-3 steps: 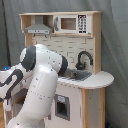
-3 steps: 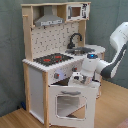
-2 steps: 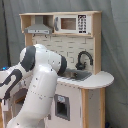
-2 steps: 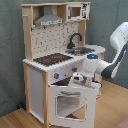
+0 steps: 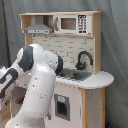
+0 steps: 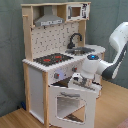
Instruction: Play with the kitchen
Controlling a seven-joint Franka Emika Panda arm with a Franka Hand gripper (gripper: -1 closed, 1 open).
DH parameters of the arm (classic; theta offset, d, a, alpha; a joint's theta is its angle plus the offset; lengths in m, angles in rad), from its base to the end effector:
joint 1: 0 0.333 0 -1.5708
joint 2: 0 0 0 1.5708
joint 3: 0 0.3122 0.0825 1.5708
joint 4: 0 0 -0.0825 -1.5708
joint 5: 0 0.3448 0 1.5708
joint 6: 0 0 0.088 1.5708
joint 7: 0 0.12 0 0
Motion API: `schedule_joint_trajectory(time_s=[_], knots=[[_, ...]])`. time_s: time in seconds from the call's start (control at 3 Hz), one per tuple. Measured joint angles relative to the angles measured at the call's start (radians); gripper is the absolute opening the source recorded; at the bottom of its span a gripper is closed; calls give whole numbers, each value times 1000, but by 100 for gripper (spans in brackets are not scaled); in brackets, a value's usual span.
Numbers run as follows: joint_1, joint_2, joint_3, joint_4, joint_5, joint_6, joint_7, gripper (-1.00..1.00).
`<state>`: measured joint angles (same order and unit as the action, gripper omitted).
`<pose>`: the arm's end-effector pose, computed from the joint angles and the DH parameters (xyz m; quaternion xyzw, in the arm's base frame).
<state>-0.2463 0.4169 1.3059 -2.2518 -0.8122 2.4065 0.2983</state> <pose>0.2702 0.4374 0.3275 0.7895 0.6037 0.1097 0.0180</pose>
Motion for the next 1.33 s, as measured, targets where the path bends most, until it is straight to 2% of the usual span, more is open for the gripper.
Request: schedule_joint_trajectory(time_s=[0.67, 1.33], knots=[[153, 18, -149, 52, 0, 0, 12, -100], [298, 65, -270, 135, -1, -10, 13, -100]])
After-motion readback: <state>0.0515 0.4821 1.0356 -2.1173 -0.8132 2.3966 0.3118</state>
